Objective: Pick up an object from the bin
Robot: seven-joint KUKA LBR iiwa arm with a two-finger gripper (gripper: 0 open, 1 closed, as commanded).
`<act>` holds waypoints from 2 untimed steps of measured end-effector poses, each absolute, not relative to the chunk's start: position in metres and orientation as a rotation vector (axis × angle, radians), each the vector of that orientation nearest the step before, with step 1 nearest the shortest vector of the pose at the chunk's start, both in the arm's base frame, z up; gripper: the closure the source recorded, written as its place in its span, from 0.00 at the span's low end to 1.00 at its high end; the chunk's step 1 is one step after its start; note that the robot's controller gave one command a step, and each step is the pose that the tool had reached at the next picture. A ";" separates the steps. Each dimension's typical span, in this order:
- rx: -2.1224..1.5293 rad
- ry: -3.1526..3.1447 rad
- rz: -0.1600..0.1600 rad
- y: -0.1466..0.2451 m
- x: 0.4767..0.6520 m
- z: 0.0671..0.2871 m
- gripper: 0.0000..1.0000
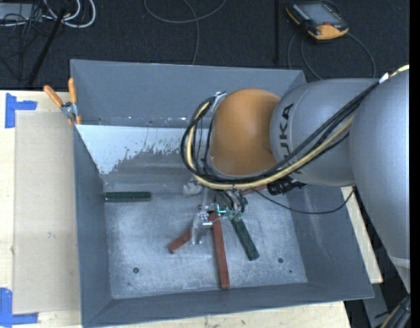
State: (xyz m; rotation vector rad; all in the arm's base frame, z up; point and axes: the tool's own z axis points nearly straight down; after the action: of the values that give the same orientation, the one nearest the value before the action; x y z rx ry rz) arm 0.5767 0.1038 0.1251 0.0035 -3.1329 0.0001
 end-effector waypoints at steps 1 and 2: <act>0.000 -3.140 -0.001 0.103 0.579 0.129 0.00; 0.229 -3.140 -0.004 0.101 0.564 0.075 1.00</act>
Offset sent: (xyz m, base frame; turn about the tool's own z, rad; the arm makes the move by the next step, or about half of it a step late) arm -0.0162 -0.0046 -0.0551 -0.1450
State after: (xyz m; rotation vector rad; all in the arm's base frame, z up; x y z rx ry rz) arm 0.5638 0.1007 0.0747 0.2292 -3.1402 -0.0036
